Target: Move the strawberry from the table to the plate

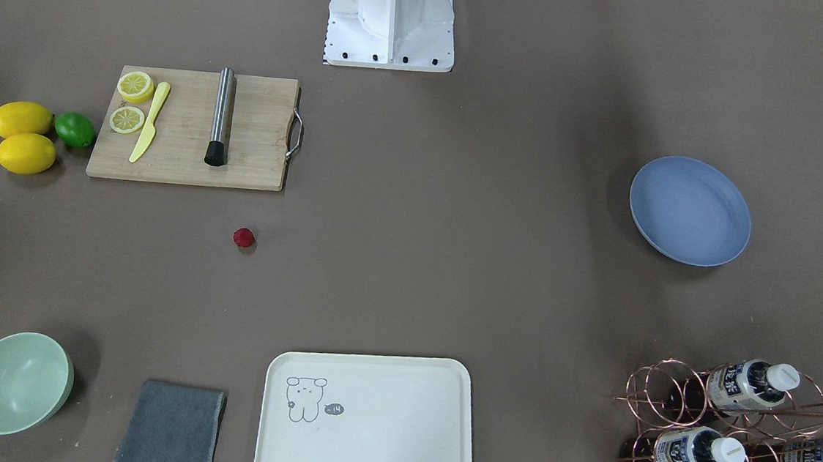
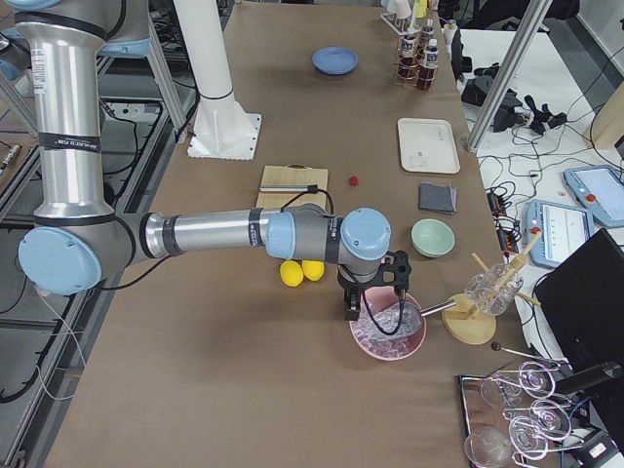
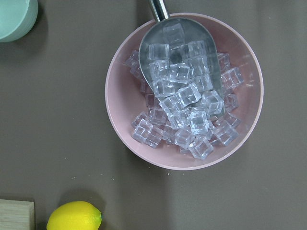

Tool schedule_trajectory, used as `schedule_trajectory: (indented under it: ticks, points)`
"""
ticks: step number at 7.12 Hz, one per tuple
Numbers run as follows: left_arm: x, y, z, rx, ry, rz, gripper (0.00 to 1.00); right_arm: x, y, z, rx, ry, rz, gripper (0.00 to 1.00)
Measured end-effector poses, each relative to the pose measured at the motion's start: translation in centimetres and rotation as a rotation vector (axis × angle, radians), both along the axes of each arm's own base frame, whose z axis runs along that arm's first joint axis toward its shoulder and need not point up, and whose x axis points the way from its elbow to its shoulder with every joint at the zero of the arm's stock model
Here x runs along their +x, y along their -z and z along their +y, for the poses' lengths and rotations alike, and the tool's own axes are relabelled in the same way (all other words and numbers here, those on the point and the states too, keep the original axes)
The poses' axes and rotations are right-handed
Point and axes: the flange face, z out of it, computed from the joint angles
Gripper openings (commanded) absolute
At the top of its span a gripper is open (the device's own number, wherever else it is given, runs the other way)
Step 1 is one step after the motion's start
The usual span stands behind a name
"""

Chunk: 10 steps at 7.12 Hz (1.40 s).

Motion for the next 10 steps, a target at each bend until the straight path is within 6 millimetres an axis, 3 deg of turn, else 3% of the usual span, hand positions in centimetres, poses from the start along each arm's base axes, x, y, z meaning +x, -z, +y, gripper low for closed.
schedule_trajectory:
  ticks: [5, 10]
  points:
    - [-1.3, -1.4, 0.2, -0.026, 0.029, -0.002, 0.99, 1.1, -0.1, 0.4, -0.003, -0.024, 0.008, 1.0]
    - [-1.2, -0.9, -0.5, -0.013, 0.028, -0.001, 0.99, 1.3, -0.3, 0.5, -0.007, -0.028, 0.008, 1.0]
